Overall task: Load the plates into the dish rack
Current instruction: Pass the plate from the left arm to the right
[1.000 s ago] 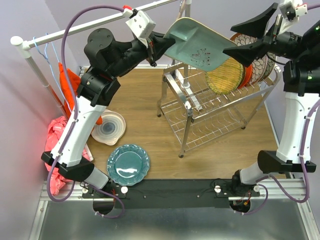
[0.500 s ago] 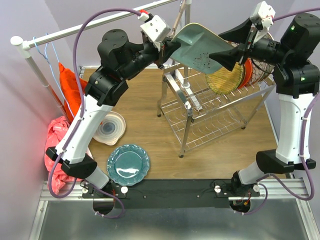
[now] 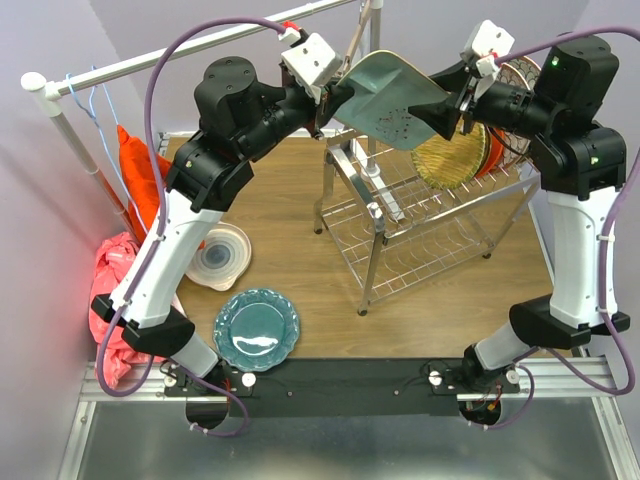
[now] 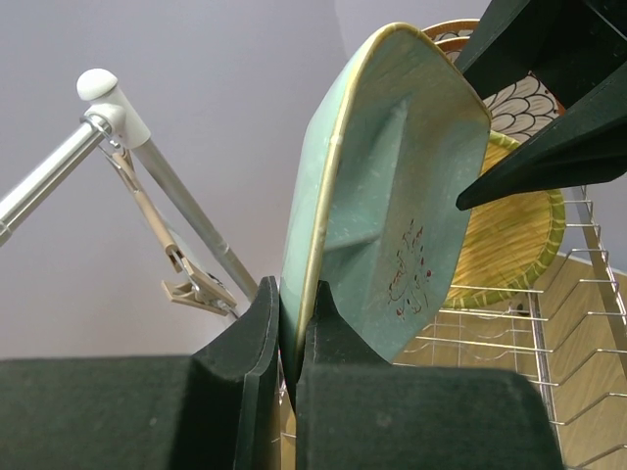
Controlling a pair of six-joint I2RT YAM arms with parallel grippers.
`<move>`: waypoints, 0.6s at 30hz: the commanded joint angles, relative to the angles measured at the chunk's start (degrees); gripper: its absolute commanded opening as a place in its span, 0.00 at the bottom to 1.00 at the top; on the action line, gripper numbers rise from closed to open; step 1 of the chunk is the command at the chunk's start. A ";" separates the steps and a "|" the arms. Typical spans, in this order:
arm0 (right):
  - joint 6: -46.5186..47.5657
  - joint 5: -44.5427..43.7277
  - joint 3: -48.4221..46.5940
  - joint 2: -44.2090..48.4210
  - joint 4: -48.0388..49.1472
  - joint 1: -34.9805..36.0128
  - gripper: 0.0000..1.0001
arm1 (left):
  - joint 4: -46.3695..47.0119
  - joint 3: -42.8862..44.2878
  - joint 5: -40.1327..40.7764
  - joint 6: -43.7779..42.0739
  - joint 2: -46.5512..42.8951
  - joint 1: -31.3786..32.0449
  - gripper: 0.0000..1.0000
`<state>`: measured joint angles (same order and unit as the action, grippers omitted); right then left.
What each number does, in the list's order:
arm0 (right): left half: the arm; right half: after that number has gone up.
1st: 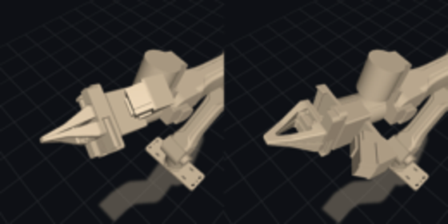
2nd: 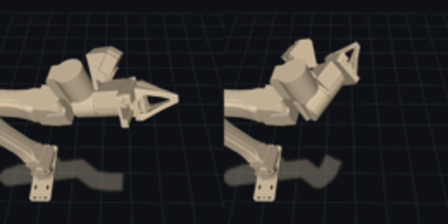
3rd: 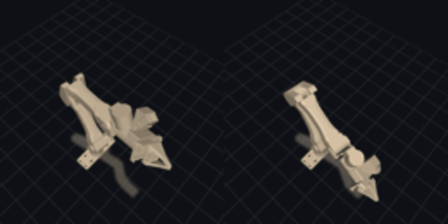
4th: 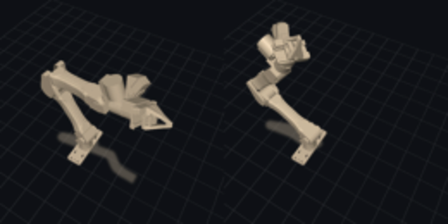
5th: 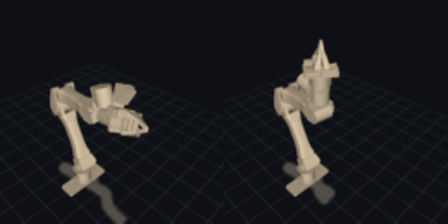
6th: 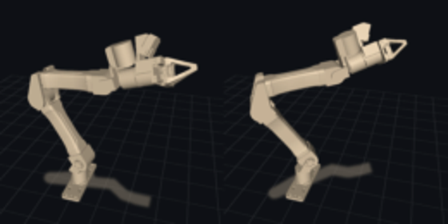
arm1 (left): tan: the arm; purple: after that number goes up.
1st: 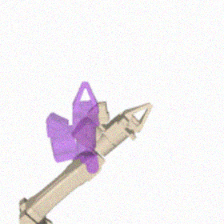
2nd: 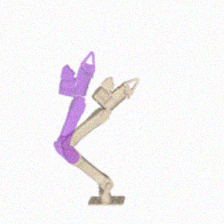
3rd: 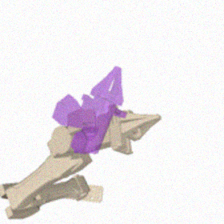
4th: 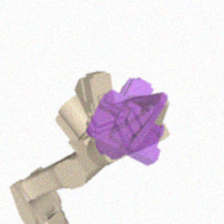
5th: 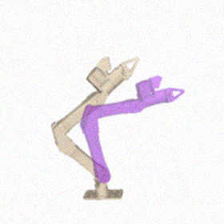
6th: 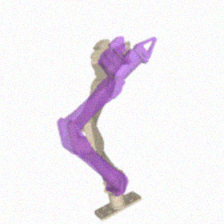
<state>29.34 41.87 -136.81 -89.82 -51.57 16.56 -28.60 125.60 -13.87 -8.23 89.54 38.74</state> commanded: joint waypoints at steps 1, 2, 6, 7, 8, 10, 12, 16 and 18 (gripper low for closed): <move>2.47 -1.00 -1.61 -0.71 -3.71 2.86 0.53 | 9.44 2.55 1.83 0.06 -1.56 0.19 0.00; 3.08 -1.17 -1.61 -0.79 -3.89 3.04 0.52 | 9.61 2.46 1.74 0.06 -1.65 0.19 0.00; 4.23 -0.82 -2.32 -1.15 -5.73 4.10 0.42 | 10.58 1.84 0.86 -0.38 -2.08 0.28 0.00; 4.32 -0.74 -2.40 -1.15 -5.73 4.53 0.42 | 10.84 1.32 0.69 -0.47 -2.26 0.28 0.00; 4.58 -0.73 -2.41 -1.15 -5.99 4.71 0.41 | 11.28 1.14 0.42 -0.82 -2.61 0.20 0.00; 4.76 -0.91 -2.32 -1.06 -6.35 4.89 0.43 | 12.16 0.35 -0.54 -1.00 -3.05 0.28 0.00; 5.11 -1.61 -2.32 -1.23 -6.61 5.06 0.44 | 13.04 0.00 -1.42 -1.17 -3.67 0.28 0.00; 4.85 -1.88 -2.05 -0.88 -5.91 5.15 0.47 | 14.10 -1.06 -2.74 -1.00 -4.46 0.19 0.00; 4.41 -2.58 -1.35 -0.88 -5.30 5.15 0.50 | 14.62 -1.58 -4.31 -1.09 -4.90 0.19 0.00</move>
<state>34.81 36.80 -137.86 -90.48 -54.15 19.81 -28.82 123.61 -14.37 -10.31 87.70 38.63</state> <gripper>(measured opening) 0.470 0.110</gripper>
